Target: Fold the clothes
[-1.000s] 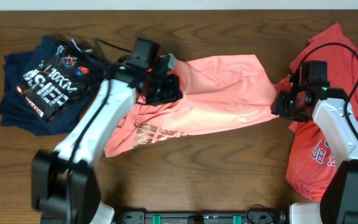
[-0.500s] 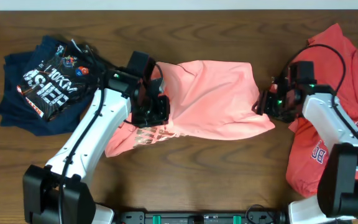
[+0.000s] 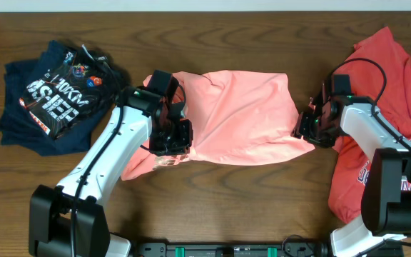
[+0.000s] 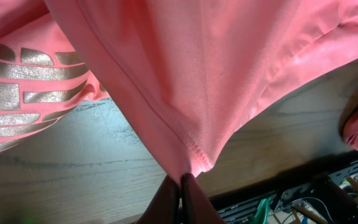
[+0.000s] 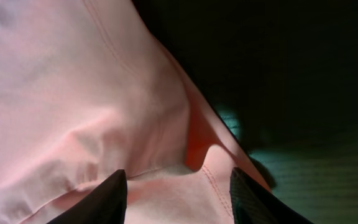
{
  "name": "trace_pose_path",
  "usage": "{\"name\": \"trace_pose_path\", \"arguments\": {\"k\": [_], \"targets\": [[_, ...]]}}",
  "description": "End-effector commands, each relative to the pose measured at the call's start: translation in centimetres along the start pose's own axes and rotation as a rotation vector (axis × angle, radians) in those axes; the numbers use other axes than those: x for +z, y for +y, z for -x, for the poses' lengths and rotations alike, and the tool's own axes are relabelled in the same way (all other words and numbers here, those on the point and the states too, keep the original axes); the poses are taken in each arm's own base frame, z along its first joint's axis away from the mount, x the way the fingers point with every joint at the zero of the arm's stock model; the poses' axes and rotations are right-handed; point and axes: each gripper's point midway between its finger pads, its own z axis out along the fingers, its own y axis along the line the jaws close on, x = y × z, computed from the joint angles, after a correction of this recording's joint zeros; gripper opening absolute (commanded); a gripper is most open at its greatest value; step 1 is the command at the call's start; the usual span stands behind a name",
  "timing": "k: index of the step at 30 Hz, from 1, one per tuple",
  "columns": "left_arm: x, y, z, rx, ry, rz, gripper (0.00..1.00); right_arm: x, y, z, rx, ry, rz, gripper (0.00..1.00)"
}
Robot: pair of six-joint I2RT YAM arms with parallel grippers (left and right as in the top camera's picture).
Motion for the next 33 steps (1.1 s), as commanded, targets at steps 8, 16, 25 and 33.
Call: {"name": "trace_pose_path", "arguments": {"k": [8, 16, 25, 33], "targets": [[0.3, 0.3, -0.1, 0.011, 0.003, 0.015, 0.06, 1.1, 0.0, 0.7, 0.003, -0.008, -0.018, 0.25], [0.3, 0.3, 0.1, 0.014, -0.004, 0.012, 0.06, 1.1, 0.0, 0.2, 0.003, 0.009, -0.024, 0.01], [-2.0, -1.7, 3.6, 0.209, -0.156, -0.034, 0.06, -8.4, 0.4, 5.4, 0.039, -0.205, 0.024, 0.01], [-10.5, -4.6, 7.1, 0.264, -0.398, -0.093, 0.06, -23.0, 0.9, 8.4, -0.005, -0.512, 0.063, 0.01]]}}
